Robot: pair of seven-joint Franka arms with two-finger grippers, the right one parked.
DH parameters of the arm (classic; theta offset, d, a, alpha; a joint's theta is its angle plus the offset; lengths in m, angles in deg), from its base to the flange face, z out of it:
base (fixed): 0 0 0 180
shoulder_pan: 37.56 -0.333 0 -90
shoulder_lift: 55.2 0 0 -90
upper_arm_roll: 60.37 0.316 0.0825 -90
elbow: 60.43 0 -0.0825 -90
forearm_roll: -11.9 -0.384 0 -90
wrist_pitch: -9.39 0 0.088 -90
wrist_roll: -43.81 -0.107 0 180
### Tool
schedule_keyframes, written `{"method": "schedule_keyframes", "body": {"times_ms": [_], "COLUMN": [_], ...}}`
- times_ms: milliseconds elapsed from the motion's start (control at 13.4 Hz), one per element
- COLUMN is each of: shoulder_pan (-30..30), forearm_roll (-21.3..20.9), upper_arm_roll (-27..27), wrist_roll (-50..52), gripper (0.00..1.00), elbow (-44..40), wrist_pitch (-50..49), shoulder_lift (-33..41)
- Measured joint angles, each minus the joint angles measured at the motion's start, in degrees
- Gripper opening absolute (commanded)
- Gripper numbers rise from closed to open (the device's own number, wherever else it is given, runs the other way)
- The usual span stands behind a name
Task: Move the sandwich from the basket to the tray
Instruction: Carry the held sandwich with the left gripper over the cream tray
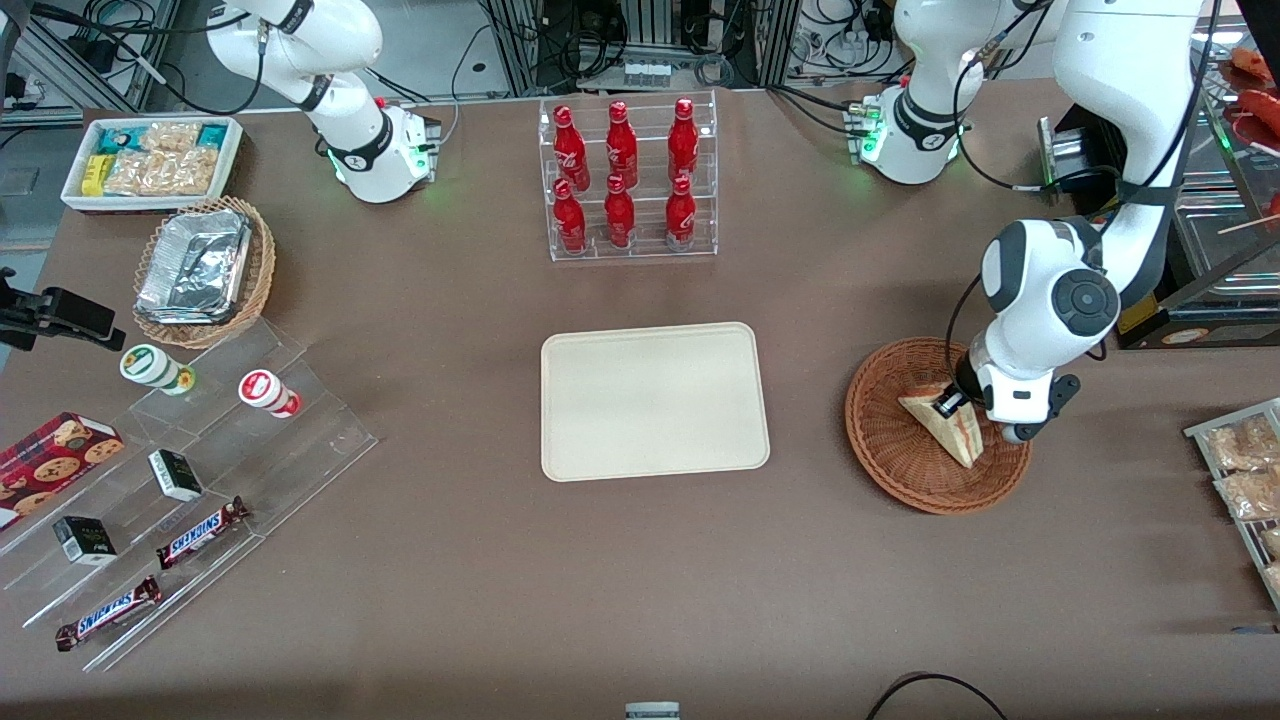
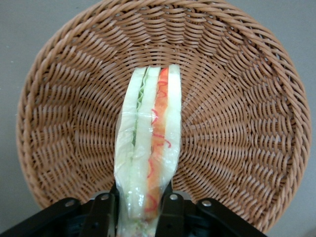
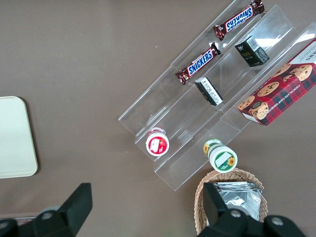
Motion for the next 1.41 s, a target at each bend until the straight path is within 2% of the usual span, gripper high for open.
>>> {"method": "schedule_keyframes", "body": {"times_ms": [372,521,893,1190,1413], "shoulder_pan": [0.64,3.01,14.00,22.77,27.81], "forearm_roll": [-0.07,-0.11,-0.08,-0.03,-0.04], "upper_arm_roll": [-1.27,-2.35,-2.98,-3.08,-3.06], "wrist_roll": [-0.34,-1.49,-3.78,-3.25,1.90], "gripper": [0.00,0.00,0.00,0.00,0.00], "elbow": [-9.83,-12.64,-17.22,-25.67,-31.44], "wrist_pitch": [-15.06,-19.18,-22.34,-22.32,-22.25], "shoulder_lift": [0.81,0.81,-1.50,-9.08,-14.97]}}
